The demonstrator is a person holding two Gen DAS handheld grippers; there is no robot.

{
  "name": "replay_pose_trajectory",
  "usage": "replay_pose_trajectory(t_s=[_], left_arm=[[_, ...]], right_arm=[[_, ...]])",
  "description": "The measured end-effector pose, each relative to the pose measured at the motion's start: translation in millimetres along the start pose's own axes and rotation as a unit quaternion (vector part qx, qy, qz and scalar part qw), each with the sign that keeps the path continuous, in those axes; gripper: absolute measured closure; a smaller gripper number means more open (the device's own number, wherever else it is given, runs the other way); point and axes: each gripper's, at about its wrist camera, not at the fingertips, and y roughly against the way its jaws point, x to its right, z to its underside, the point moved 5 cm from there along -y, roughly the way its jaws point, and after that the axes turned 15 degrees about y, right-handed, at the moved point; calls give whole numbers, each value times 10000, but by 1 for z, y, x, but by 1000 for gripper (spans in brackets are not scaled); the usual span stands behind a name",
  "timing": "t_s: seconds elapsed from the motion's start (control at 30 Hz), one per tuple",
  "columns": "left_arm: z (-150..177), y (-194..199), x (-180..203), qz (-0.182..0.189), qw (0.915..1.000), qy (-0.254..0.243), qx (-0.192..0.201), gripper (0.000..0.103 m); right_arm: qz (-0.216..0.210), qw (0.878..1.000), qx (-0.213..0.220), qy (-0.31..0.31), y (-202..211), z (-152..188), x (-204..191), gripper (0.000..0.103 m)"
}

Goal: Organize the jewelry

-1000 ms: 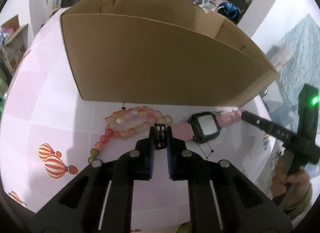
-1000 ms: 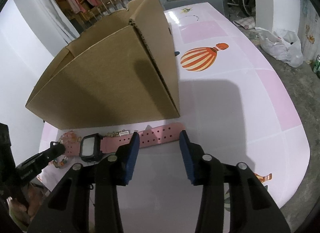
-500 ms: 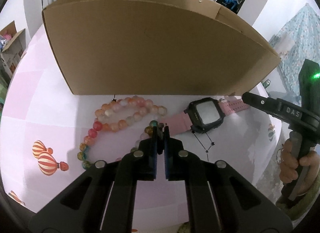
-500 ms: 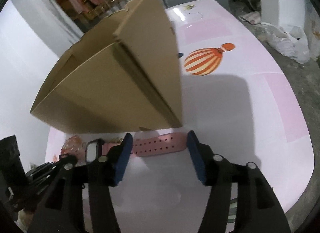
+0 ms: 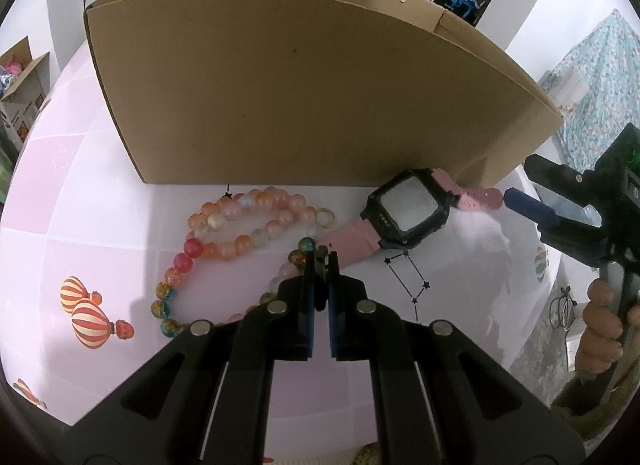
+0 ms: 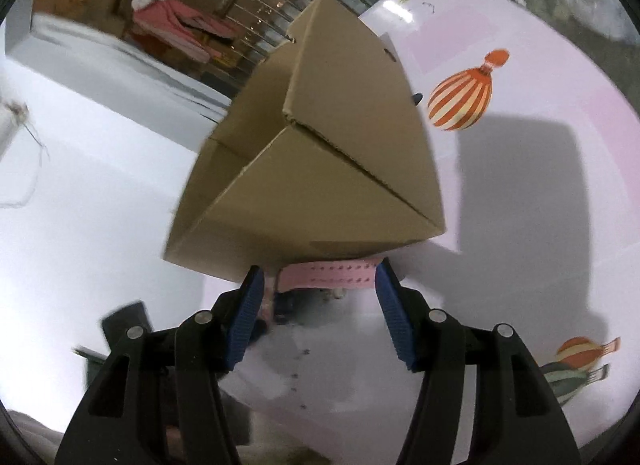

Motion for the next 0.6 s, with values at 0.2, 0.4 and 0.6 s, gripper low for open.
replay_pose_trajectory(t_s=[0.2, 0.4, 0.6], left_arm=[[-2, -1, -2, 4, 10000, -13, 2, 98], [-4, -2, -4, 7, 10000, -31, -4, 98], [-2, -1, -3, 6, 10000, -33, -4, 98]], right_arm=[[439, 9989, -123, -54, -6, 6, 11, 52], [998, 9941, -290, 321, -11, 12, 3, 54], [1926, 9747, -239, 1107, -6, 4, -6, 41]])
